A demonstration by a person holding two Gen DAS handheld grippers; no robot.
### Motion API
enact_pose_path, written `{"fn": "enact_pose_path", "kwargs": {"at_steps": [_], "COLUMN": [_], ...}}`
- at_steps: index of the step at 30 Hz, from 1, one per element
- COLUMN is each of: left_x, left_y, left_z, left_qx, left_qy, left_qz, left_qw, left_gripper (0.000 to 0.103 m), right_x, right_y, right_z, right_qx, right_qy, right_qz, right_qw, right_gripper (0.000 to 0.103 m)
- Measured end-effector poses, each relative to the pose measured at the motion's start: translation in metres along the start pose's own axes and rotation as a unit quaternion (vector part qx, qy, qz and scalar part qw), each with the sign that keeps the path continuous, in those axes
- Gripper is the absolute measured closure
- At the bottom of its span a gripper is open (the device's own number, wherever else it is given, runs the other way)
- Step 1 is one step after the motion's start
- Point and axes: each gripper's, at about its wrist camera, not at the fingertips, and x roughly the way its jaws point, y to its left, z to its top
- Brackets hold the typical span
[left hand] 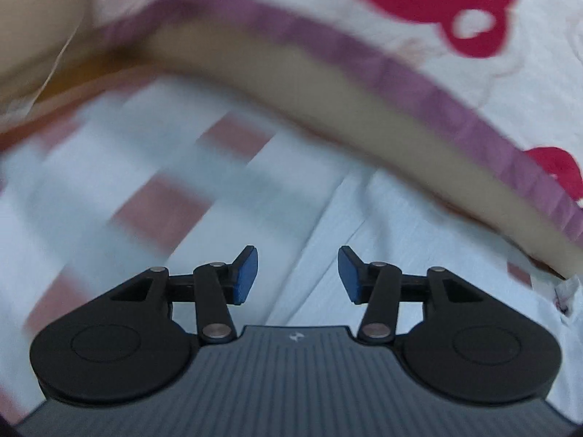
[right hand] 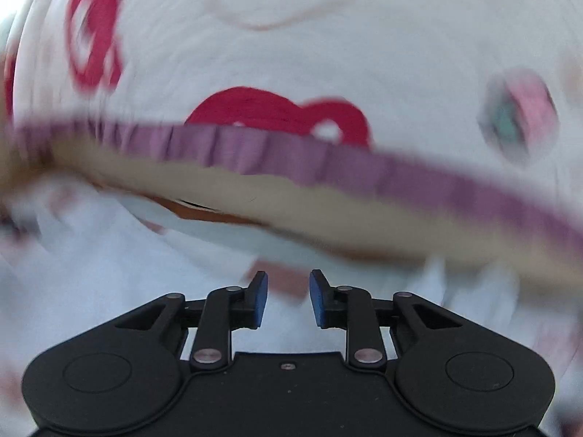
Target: Fold clothes
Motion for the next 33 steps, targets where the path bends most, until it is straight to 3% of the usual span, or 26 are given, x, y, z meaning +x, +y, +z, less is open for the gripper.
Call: {"fn": "enact_pose_path", "kwargs": {"at_steps": [3, 5, 7, 9, 11, 13, 15, 17, 21, 23, 26, 29, 31, 33], "left_x": [-0.016, -0.021, -0.019, -0.016, -0.013, -0.011, -0.01, -0.007, -0.004, -0.003, -0.003, 0.0, 0.002, 0.003], "left_y": [0.034, 0.046, 0.049, 0.04, 0.029, 0.025, 0.024, 0.027, 0.029, 0.026, 0.018, 0.013, 0.012, 0.012], "left_z": [-0.012, -0.019, -0.024, -0.027, -0.03, -0.037, -0.046, -0.052, -0.062, -0.066, -0.066, -0.062, -0.061, -0.062], "left_qx": [-0.049, -0.081, -0.102, -0.092, -0.077, -0.082, -0.097, -0.133, -0.182, -0.185, -0.17, -0.154, -0.148, -0.143], "left_qy": [0.03, 0.042, 0.06, 0.071, 0.08, 0.092, 0.106, 0.116, 0.127, 0.12, 0.1, 0.093, 0.089, 0.085], "left_qz": [0.013, -0.012, -0.039, -0.055, -0.055, -0.052, -0.055, -0.081, -0.119, -0.118, -0.101, -0.103, -0.106, -0.107], "left_qw": [0.9983, 0.9957, 0.9922, 0.9917, 0.9923, 0.991, 0.9881, 0.9808, 0.9677, 0.9681, 0.9752, 0.9784, 0.9792, 0.9802], "left_gripper": [0.055, 0.054, 0.054, 0.052, 0.044, 0.044, 0.044, 0.044, 0.044, 0.044, 0.044, 0.035, 0.032, 0.032], "right_x": [-0.037, -0.07, -0.101, -0.123, -0.139, -0.154, -0.172, -0.188, -0.205, -0.214, -0.214, -0.208, -0.204, -0.202], "right_y": [-0.01, -0.015, -0.034, -0.057, -0.078, -0.094, -0.107, -0.117, -0.12, -0.122, -0.132, -0.139, -0.142, -0.14], "right_z": [-0.026, -0.052, -0.08, -0.105, -0.128, -0.144, -0.155, -0.166, -0.183, -0.196, -0.215, -0.234, -0.248, -0.254], "right_qx": [-0.01, -0.004, 0.052, 0.109, 0.147, 0.172, 0.211, 0.252, 0.299, 0.31, 0.36, 0.426, 0.453, 0.453], "right_qy": [0.017, 0.01, 0.008, 0.015, 0.032, 0.044, 0.043, 0.038, 0.054, 0.05, 0.058, 0.02, -0.033, -0.074], "right_qz": [0.017, 0.005, -0.004, -0.022, -0.055, -0.099, -0.113, -0.103, -0.14, -0.139, -0.137, -0.097, -0.068, -0.069], "right_qw": [1.0, 1.0, 0.999, 0.994, 0.987, 0.979, 0.97, 0.961, 0.942, 0.939, 0.921, 0.899, 0.888, 0.886], "right_gripper": [0.059, 0.056, 0.048, 0.047, 0.047, 0.047, 0.047, 0.047, 0.047, 0.046, 0.044, 0.041, 0.043, 0.043]}}
